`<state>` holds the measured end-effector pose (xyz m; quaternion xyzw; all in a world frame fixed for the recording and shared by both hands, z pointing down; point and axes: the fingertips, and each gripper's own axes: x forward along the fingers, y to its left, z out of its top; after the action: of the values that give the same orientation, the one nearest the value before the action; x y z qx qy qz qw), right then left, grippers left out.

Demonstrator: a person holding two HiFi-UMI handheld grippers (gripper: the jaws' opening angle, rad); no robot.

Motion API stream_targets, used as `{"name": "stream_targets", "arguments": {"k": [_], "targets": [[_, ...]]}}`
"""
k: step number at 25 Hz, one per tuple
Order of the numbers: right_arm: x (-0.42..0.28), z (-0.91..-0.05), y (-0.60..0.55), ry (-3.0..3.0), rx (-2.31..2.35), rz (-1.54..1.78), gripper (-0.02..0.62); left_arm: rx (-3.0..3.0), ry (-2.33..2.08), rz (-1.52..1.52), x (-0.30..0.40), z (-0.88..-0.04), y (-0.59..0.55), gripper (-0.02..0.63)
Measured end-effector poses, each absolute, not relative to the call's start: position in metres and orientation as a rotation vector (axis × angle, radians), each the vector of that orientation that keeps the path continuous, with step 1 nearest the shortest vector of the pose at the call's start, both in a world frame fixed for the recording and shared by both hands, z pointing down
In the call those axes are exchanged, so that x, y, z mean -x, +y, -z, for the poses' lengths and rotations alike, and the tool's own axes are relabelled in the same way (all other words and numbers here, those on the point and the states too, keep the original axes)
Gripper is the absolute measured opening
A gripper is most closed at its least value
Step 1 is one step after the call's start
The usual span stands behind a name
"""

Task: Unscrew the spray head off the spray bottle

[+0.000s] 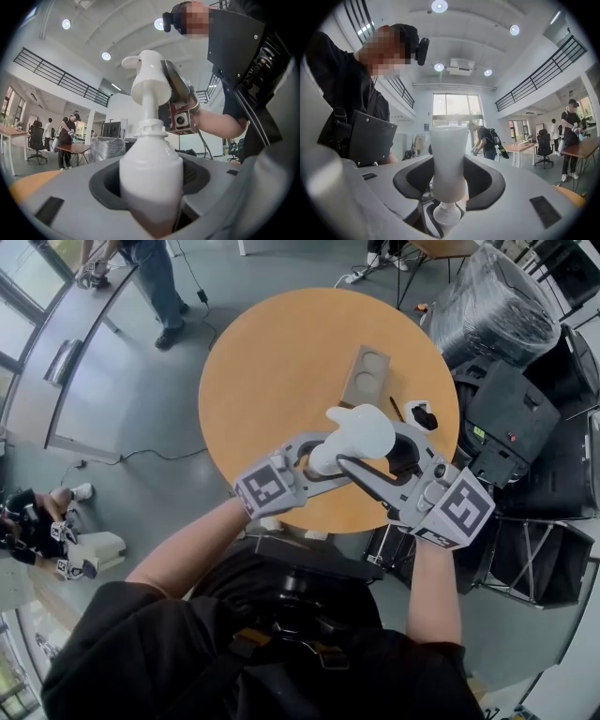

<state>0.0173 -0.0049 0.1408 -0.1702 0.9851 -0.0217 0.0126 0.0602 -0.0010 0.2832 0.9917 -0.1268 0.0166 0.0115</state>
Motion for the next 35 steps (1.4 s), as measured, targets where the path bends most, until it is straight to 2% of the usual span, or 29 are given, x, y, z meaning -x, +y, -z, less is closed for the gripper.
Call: {"name": "stream_targets", "arguments": {"k": [14,26,35], "targets": [[-0.010,-0.108,-0.001,3.027,0.545,-0.001,0.201,-3.084,-0.411,-0.075,-0.043,-0.306,0.001,0.291],[-0.047,-0.067,-0.011,2.937,0.679,-0.069,0.201,-3.086,-0.531,-0.014,-0.039,-0.303,-0.011,0.291],[-0.066,-0.140,-0.054,3.070,0.993,0.044,0.201,-3.112,-0.644,0.078,-0.019,-0.304,-0.030,0.291]]}}
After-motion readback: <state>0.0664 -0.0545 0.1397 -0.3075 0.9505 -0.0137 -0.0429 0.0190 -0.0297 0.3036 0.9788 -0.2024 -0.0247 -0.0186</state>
